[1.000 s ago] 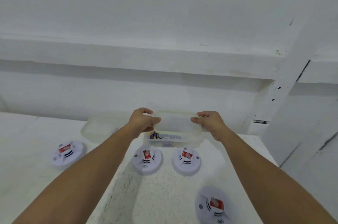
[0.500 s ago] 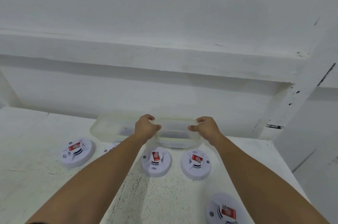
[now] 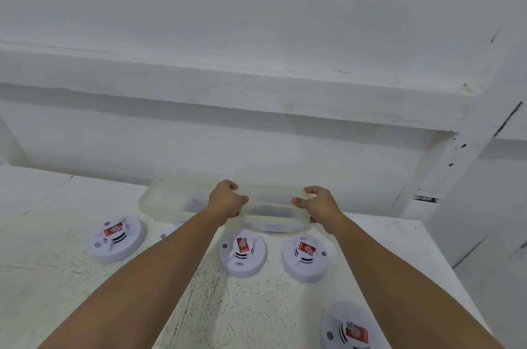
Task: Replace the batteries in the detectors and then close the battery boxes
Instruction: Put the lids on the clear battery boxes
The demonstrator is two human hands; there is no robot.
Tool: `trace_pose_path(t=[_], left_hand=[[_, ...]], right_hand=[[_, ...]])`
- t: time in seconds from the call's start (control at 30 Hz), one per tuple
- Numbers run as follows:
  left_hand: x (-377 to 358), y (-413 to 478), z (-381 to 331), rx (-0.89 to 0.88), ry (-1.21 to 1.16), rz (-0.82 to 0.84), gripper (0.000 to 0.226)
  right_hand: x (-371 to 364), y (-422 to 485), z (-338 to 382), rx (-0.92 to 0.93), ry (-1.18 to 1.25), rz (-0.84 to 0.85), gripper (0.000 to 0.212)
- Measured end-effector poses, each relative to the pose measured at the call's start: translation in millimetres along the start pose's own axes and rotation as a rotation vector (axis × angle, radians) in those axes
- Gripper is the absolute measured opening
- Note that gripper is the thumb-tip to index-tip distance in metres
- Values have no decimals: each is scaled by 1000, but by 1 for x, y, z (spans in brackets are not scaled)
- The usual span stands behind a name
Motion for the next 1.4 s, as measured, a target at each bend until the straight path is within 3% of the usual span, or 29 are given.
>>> trace_pose_path(t=[0.37, 0.47, 0.63, 0.73, 0.8, 0.93, 1.2, 1.4], left_hand=[[1, -2, 2, -7, 6, 4, 44], [2, -9, -9, -128, 215, -67, 28], [-6, -19, -19, -236, 443, -108, 46], [-7, -19, -18, -257, 435, -90, 51], [-4, -15, -17, -243, 399, -103, 54], [-1, -9, -11, -161, 324, -89, 49], [-1, -6, -3, -95, 224, -88, 39], [-1, -2, -2, -110, 201, -87, 45]], right_hand=[[2, -10, -2, -42, 20, -10, 62], [7, -11, -6, -85, 22, -68, 66], [8, -13, -5, -74, 36, -120, 67], [12, -16, -7, -59, 30, -169, 65], [14, -16, -6, -20, 14, -198, 44], [14, -16, -3, 34, -56, -212, 63], [13, -11, -6, 62, -6, -250, 64], [9, -6, -20, -68, 113, -208, 57]])
Point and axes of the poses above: each hand's wrist, its own y-axis towards the middle knuckle, its own x-axis out of the back of the hand, z = x × y, the point moved 9 cm from there along y, towards the middle knuckle, and after that the axes turned 11 degrees about -z, right-handed, at the moved point
